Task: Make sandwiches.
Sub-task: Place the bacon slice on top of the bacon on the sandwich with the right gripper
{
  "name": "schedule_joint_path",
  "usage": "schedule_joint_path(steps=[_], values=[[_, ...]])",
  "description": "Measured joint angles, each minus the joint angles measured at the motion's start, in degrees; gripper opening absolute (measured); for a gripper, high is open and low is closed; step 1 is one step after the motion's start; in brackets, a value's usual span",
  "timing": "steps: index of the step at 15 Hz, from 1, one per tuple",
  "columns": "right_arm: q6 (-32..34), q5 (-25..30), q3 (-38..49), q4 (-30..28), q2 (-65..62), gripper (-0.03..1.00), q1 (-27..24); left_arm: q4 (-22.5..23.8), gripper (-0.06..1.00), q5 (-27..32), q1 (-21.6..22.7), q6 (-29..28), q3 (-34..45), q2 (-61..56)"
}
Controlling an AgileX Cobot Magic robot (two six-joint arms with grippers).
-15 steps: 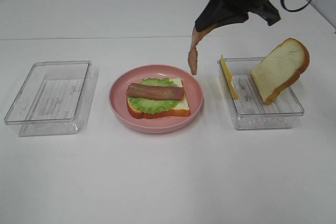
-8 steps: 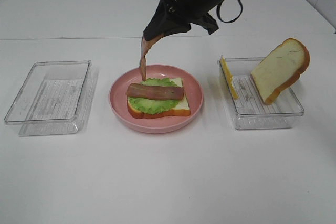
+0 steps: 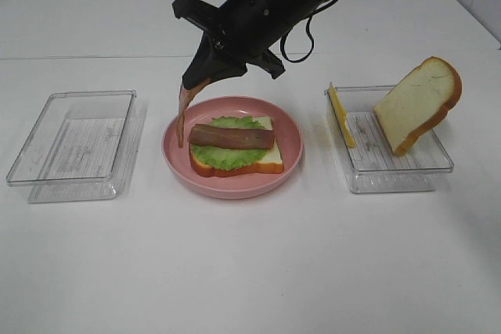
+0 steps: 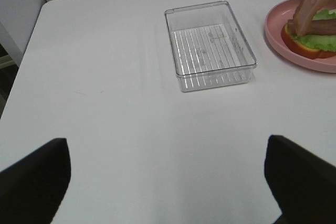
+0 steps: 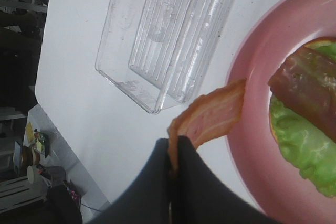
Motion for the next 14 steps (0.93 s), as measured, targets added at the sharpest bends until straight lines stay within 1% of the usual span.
schedule_joint_path(steps=[2, 9, 11, 14], values=[[-0.8, 0.0, 0.0, -0.29, 1.03, 0.02, 0.0, 0.0, 0.92, 0.0, 0.0, 0.0, 0.0, 0.0], [-0.69, -1.2, 0.0, -5.33, 1.32, 0.02, 0.0, 0.0, 0.92, 0.0, 0.0, 0.0, 0.0, 0.0], [0.63, -1.43, -0.06, -9.0, 1.83, 0.02, 0.0, 0.0, 0.92, 0.0, 0.0, 0.0, 0.0, 0.0], [3.9, -2.92, -0.06, -16.27, 2.41, 0.02, 0.0, 0.0, 0.92, 0.0, 0.0, 0.0, 0.0, 0.0]])
